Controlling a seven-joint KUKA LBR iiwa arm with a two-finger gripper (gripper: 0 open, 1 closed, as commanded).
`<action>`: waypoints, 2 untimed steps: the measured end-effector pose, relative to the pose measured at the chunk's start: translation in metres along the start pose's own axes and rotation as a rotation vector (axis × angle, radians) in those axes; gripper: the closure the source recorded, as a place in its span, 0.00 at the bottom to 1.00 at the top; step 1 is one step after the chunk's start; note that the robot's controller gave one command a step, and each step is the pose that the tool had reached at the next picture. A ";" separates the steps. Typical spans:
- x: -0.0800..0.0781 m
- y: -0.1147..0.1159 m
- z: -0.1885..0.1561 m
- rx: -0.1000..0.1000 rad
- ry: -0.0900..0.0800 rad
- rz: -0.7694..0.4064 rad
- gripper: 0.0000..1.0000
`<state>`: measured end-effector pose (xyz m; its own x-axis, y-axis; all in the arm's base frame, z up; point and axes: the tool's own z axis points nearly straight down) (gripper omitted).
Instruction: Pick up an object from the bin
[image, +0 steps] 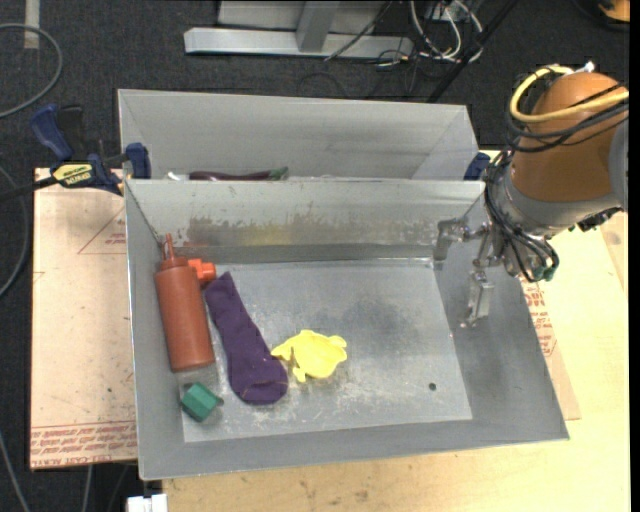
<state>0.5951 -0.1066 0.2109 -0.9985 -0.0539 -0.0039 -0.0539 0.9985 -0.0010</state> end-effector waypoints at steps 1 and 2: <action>0.052 0.055 0.020 -0.002 0.001 -0.147 0.00; 0.068 0.079 0.022 -0.006 0.007 -0.135 0.00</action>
Offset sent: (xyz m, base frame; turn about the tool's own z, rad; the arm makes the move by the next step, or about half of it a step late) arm -0.0184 0.0667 -0.0155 -0.0078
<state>0.5226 -0.0318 0.1889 -0.9822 -0.1880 0.0030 -0.1880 0.9822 0.0049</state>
